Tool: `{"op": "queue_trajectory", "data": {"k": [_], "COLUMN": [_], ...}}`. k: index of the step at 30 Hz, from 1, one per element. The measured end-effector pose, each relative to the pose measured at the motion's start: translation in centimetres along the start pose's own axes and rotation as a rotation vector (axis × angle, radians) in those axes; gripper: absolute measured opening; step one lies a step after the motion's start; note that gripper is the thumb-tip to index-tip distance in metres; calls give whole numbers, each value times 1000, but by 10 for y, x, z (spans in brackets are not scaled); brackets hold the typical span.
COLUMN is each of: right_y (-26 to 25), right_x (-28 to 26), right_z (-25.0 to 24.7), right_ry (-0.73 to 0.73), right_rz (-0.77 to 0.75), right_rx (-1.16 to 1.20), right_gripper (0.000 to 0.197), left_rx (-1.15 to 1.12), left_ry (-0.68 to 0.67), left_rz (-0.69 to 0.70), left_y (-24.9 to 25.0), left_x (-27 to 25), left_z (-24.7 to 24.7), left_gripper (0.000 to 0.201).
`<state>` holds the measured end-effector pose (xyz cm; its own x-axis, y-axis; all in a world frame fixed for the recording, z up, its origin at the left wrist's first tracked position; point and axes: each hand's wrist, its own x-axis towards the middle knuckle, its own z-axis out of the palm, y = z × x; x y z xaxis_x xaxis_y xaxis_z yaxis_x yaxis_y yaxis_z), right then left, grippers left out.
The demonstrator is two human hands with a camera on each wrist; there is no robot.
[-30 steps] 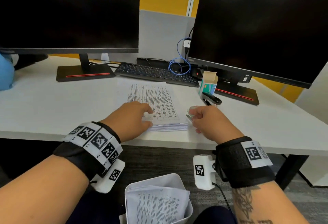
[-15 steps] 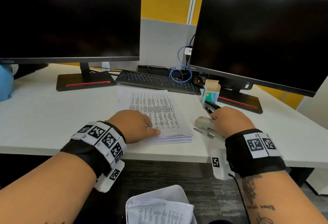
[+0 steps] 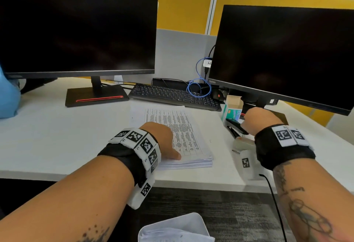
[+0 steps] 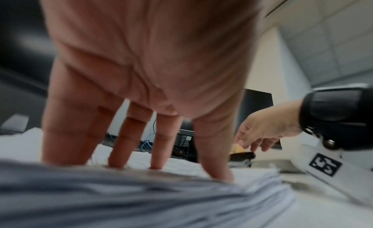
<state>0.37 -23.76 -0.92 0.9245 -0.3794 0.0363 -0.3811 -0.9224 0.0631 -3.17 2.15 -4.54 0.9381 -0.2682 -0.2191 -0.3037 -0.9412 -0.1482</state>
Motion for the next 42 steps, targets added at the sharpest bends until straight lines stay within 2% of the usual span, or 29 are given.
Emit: {"op": "queue_trajectory", "data": {"k": [2,4,9,11,15,18,20,22,24,27,29,31,34,37,40,42], "right_y": [-9,-14,-15,-17,-26,-35,-43,-54,-63,-64,-60,-57,-53,-48,-47,-48], "right_x": [13,22,27,22,2,-21,-43,-63,-73,-76,-77,-77,-75,-73,-72,-72], "right_z": [6,13,15,8,-10,-17,-16,-10,3,20,28,36,42,41,40,41], "right_ry": [-70,-135,-168,-125,31,17,-55,-100,-87,-84,-94,-94,-94,-140,-144,-137], "right_rz": [-24,-16,19,3,-184,-389,-530,-628,-673,-672,-656,-629,-569,-538,-550,-554], "right_rx": [29,37,72,82,154,348,402,358,333,486,606,680,774,807,777,756], "right_gripper": [43,54,50,44,28,25,23,24,34,56,56,52,48,46,44,42], "left_rx": [3,-3,-36,-34,-48,-93,-206,-365,-477,-581,-616,-621,-751,-1098,-1393,-1398], "left_ry": [-19,-43,-87,-76,-71,-68,24,210,321,251,221,245,338,449,572,663], "left_rz": [6,7,1,3,0,-19,-49,-83,-11,176,226,231,193,93,-118,-270], "left_y": [-1,-3,-6,-6,-5,-5,-6,-4,1,15,21,24,22,9,-10,-25], "left_x": [2,4,6,6,6,1,-2,-4,-3,2,7,12,15,14,12,12], "left_z": [-1,-3,-10,-12,-12,-14,-16,-17,-18,-14,-7,-1,-1,-4,0,5], "left_gripper": [71,67,57,56,57,54,55,58,68,87,86,77,57,50,64,74]}}
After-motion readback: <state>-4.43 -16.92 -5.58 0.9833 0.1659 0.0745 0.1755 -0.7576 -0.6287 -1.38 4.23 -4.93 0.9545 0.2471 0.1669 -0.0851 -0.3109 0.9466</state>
